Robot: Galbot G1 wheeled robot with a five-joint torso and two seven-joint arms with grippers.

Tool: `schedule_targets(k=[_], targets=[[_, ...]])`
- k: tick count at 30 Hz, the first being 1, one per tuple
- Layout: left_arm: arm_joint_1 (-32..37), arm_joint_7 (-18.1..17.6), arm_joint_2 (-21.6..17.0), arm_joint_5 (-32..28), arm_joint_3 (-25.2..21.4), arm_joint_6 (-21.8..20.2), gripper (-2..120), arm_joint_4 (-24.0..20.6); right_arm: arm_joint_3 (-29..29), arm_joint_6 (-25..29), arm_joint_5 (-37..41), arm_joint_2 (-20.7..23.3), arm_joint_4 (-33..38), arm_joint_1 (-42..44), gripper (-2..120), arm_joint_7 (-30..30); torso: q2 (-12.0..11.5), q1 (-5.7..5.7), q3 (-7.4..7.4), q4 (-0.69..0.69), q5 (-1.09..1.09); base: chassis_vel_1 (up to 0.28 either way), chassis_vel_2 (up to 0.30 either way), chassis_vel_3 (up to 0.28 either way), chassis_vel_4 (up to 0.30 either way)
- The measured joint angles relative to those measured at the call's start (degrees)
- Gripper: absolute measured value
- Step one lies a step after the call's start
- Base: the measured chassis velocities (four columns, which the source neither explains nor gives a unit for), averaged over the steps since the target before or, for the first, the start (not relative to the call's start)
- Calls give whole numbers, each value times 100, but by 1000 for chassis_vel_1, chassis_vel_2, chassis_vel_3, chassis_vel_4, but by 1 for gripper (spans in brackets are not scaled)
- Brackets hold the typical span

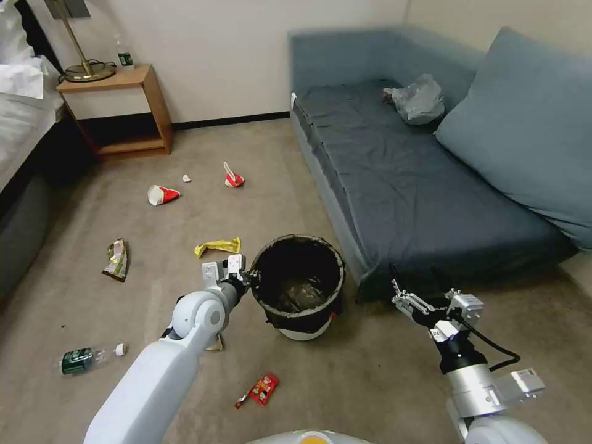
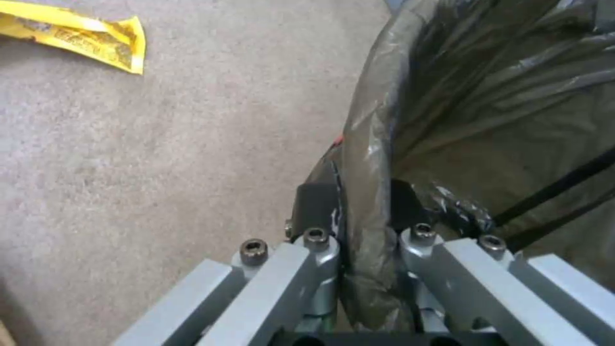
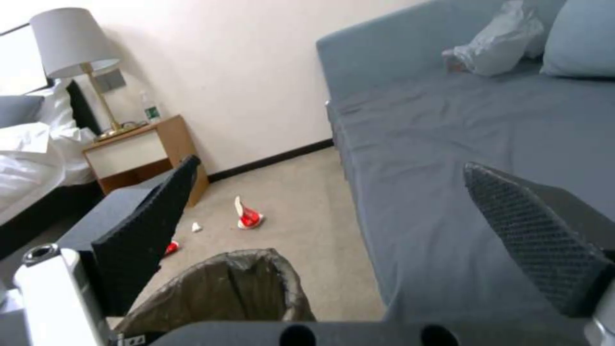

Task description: Pick up the trash can from the floor.

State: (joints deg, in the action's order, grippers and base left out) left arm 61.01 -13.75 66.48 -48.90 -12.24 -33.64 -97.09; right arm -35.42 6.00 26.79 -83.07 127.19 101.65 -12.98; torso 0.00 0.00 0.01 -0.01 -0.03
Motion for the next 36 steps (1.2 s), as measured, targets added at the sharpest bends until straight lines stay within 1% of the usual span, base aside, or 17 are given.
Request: schedule_targets(k=[5,7,8,10,11,12,13,14,15,16,19,20,22,23,25,32,36], targets=[[127,3,-48,-2,-185,-8,3,-212,10,11,-1,-1,31,19,100,-8,-1,0,0,-1,-2,0,0,0,0],[259,-2,-118,-11,-374,-15,3,-447,12,16,-1,3,51,23,100,-15,-1,0,1,1,3,0,0,0,0],[259,-2,-118,-11,-374,-15,3,-447,12,16,-1,3,51,23,100,-15,-1,0,1,1,3,0,0,0,0],[437,28,-205,-43,-556,-26,3,-720,14,22,-1,4,72,27,100,-22,-1,1,0,1,1,0,0,0,0],[437,28,-205,-43,-556,-26,3,-720,14,22,-1,4,72,27,100,-22,-1,1,0,1,1,0,0,0,0],[528,39,-249,-49,-636,-29,3,-843,16,25,-1,1,79,27,100,-25,-1,0,0,1,3,0,0,0,0],[737,66,-336,-63,-804,-36,3,-1106,24,28,-1,-7,92,30,100,-28,-1,0,0,1,2,0,0,0,0],[737,66,-336,-63,-804,-36,3,-1106,24,28,-1,-7,92,30,100,-28,-1,0,0,1,2,0,0,0,0],[902,96,-399,-73,-928,-39,3,-1293,33,30,-1,-12,108,30,100,-33,-1,0,0,1,2,0,0,0,0],[902,96,-399,-73,-928,-39,3,-1293,33,30,-1,-12,108,30,100,-33,-1,0,0,1,2,0,0,0,0],[1349,203,-548,-82,-1302,-40,3,-1801,45,37,-15,-13,140,38,100,-50,-1,0,-1,3,2,0,0,0,0],[1349,203,-548,-82,-1302,-40,3,-1801,45,37,-15,-13,140,38,100,-50,-1,0,-1,3,2,0,0,0,0],[1532,259,-599,-127,-1541,-30,3,-2169,44,43,-26,-13,163,38,100,-60,-1,0,-1,2,3,0,0,0,0],[1532,259,-599,-127,-1541,-30,3,-2169,44,43,-26,-13,163,38,100,-60,-1,0,-1,2,3,0,0,0,0],[1622,264,-625,-193,-1676,-25,3,-2424,42,51,-35,-12,191,48,100,-67,-1,0,-1,0,3,0,0,0,0],[1809,261,-637,-211,-1772,-19,3,-2786,33,73,-66,-41,302,125,100,-89,-1,0,-1,1,3,0,0,0,0],[1835,253,-598,-195,-1772,-14,3,-2812,23,90,-94,-47,331,159,100,-99,-1,0,-1,1,2,0,0,0,0]])
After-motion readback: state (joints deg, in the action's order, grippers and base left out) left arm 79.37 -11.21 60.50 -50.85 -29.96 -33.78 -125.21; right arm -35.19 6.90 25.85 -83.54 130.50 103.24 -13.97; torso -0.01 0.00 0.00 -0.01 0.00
